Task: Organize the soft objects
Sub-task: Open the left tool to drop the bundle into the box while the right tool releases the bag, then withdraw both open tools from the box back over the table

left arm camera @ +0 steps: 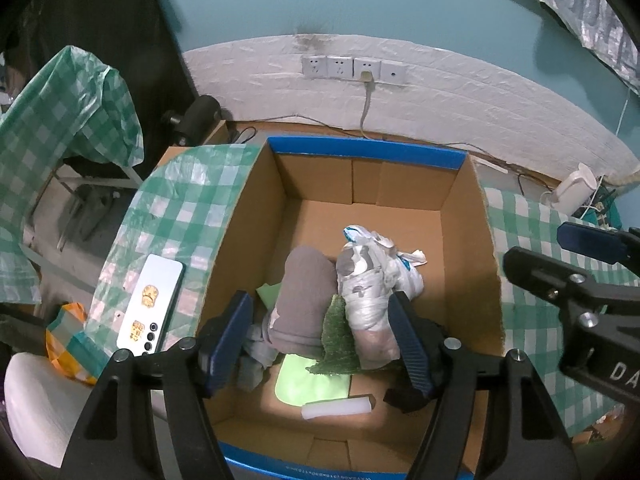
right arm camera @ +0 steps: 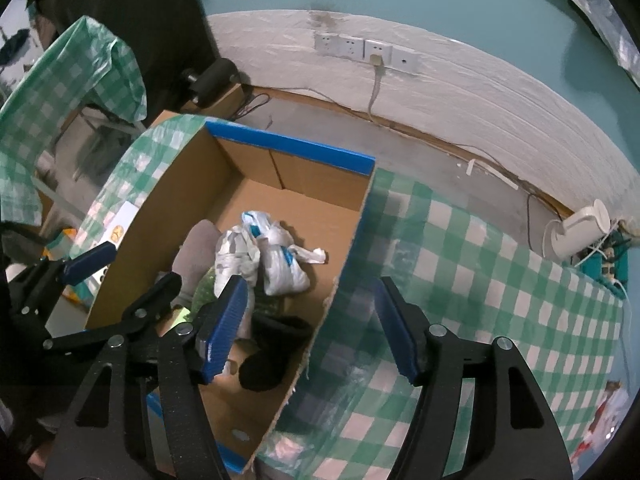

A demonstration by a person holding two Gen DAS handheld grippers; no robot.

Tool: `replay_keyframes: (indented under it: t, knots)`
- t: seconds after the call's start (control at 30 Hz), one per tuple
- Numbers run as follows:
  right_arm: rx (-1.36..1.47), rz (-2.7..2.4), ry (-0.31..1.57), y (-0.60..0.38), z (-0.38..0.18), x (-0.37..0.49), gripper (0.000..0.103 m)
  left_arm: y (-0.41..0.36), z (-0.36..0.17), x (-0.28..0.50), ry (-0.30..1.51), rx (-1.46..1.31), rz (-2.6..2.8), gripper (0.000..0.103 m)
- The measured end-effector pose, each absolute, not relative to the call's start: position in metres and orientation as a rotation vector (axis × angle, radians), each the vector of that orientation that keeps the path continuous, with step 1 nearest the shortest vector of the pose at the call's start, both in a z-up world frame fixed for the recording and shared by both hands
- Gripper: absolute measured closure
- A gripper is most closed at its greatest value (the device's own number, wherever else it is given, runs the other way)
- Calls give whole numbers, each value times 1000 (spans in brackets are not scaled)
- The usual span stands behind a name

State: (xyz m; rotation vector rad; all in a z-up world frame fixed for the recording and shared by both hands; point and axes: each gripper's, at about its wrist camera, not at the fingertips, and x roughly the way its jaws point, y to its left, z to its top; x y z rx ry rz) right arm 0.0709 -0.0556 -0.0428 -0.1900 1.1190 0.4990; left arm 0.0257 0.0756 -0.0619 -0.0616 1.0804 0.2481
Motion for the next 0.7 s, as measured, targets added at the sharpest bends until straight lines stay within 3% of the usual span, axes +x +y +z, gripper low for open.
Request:
replay_keyframes:
  t: [0.7]
  knots:
    - [-159,428,1007,-121,5,36,30,35,-16,5,991,40,165,16]
